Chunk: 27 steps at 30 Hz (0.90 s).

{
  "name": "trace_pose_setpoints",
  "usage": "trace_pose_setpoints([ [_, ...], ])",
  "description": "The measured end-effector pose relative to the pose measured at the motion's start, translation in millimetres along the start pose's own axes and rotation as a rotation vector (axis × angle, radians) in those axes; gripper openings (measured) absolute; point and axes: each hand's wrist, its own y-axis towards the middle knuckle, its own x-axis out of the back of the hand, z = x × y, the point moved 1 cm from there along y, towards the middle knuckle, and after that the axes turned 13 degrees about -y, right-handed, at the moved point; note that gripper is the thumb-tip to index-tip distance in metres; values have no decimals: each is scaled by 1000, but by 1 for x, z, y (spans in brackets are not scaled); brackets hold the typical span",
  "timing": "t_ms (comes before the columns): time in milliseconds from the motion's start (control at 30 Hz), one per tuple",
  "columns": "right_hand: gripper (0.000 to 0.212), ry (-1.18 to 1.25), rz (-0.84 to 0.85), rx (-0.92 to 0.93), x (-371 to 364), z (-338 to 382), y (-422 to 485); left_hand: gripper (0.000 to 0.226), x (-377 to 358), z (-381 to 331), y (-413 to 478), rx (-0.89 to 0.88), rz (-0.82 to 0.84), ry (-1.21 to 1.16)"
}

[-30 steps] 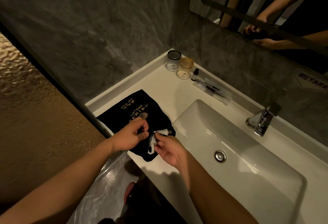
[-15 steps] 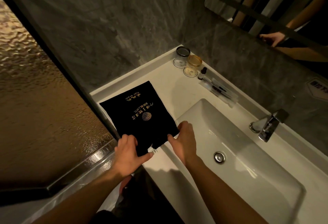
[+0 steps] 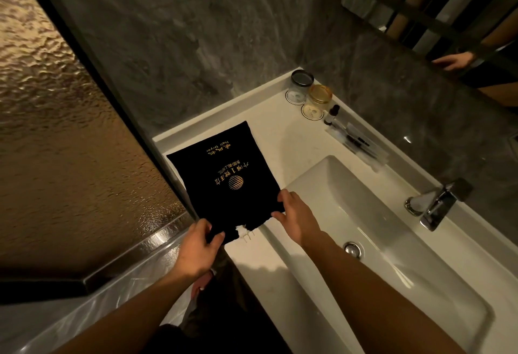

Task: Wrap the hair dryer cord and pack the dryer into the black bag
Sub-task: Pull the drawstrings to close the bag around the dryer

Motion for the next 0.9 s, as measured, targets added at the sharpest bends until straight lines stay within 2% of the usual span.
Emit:
trace_pose_setpoints([
  [33, 22, 7, -14, 0, -1, 0, 1, 13, 0, 0, -2, 16, 7, -89],
  [100, 13, 53, -37, 2, -4, 1, 2, 17, 2, -1, -6, 26, 28, -244],
  [233, 16, 283, -54, -111, 8, 9, 1, 20, 13, -15, -14, -6, 106, -419],
  [433, 13, 723, -67, -180, 56, 29, 7, 17, 42, -56, -16, -94, 60, -559],
  [733, 14, 1055, -103, -217, 150, 64, 28, 26, 90, -151, 26, -260, -31, -760],
  [900, 19, 1220, -116, -221, 182, 65, 33, 26, 110, -173, 53, -218, -9, -947],
])
